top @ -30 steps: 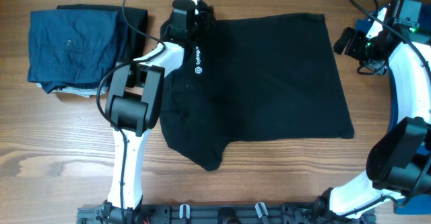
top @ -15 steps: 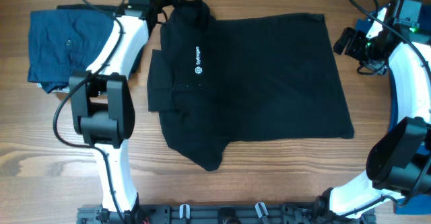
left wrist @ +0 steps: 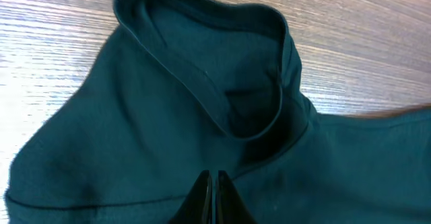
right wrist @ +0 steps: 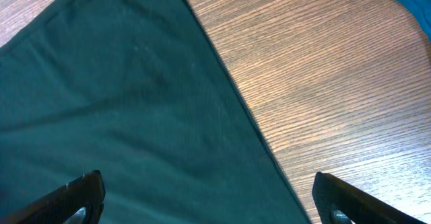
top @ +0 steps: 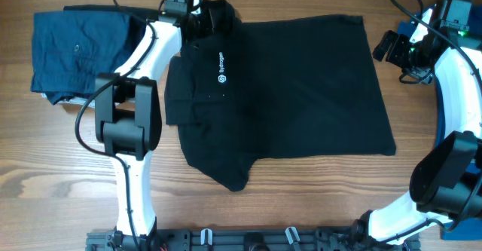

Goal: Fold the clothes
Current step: 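Pull the collar up-left with the left gripper to straighten the neckline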

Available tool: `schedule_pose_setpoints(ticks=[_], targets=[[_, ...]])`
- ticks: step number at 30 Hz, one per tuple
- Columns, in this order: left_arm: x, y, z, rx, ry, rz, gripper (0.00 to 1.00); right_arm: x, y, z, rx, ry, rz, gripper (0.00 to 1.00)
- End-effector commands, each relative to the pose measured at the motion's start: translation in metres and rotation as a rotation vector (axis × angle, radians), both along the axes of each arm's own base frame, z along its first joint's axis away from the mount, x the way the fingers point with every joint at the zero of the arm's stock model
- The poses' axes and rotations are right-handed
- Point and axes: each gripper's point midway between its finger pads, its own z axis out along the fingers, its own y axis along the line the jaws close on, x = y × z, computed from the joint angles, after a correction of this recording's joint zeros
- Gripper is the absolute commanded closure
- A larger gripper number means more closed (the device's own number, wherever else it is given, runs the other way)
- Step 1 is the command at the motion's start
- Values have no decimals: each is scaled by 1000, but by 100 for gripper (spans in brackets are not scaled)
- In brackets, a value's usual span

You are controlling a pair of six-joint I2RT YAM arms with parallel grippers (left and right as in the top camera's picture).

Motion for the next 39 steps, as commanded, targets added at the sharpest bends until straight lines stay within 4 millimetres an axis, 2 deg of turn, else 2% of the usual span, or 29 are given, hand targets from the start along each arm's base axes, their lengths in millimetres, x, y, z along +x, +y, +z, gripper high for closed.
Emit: schedule_pose_setpoints(ticks=[1,8,11,15,24,39], targets=[[-4,-9,-11,0,19,-27,96,2,-3,6,-17,-16,11,0],[-7,-23,-34,11,38,-50,96,2,-3,6,-17,-16,11,0],[1,-29,-35,2,3,-54,96,2,-3,6,-17,-16,11,0],[7,-30,-34,-8,-26,-49,96,2,-3,6,-17,-16,11,1],[10,-26,-58,17,-14,-33,96,2,-3,6,-17,-16,11,0],[24,-25,-49,21,-82,-16,96,2,-3,6,-17,-16,11,0]])
